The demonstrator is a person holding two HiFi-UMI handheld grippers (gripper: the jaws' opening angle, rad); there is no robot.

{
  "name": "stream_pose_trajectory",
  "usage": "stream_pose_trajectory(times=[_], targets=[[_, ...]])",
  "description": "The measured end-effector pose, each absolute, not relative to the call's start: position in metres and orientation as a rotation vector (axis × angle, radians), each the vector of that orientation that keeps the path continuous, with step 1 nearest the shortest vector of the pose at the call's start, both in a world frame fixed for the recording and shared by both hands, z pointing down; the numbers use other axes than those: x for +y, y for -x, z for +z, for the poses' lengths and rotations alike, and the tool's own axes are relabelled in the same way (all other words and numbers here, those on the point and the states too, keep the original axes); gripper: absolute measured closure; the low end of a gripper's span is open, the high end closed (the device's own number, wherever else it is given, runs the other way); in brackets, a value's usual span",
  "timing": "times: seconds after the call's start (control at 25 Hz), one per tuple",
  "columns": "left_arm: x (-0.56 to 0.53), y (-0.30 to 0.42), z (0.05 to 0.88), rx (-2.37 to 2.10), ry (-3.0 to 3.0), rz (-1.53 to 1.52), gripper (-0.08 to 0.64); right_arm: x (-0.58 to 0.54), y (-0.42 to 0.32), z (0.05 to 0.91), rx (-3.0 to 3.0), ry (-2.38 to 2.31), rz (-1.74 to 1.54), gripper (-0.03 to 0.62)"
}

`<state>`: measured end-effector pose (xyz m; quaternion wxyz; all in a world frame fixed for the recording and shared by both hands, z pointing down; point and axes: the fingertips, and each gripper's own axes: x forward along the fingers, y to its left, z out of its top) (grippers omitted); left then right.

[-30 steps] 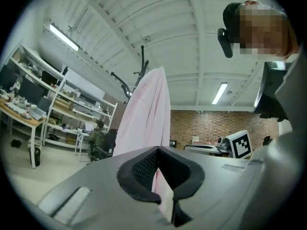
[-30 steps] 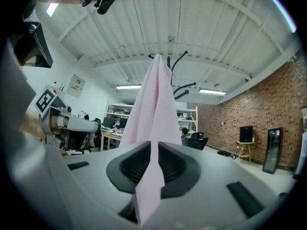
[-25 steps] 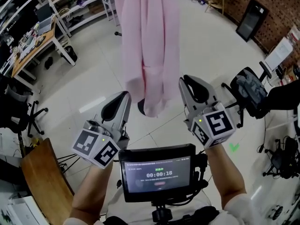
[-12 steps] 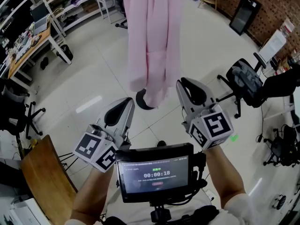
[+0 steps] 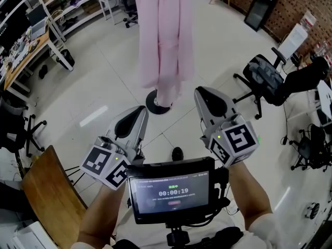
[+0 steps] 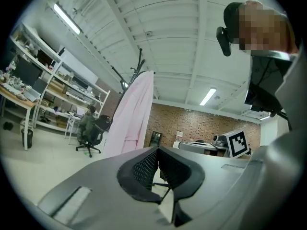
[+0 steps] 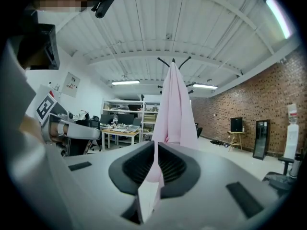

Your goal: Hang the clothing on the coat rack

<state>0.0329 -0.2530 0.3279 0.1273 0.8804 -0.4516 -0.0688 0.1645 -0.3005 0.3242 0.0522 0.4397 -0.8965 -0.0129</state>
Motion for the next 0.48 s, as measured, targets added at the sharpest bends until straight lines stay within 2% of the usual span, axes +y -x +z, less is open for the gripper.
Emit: stream_pose_trajectory(times=[0.48], targets=[[-0.214,-0.046,0.323,-1.275,-2.576,-0.189,0.555,-0.255,-0.177,0.322,-2.734,-1.331,0.029,0.575]])
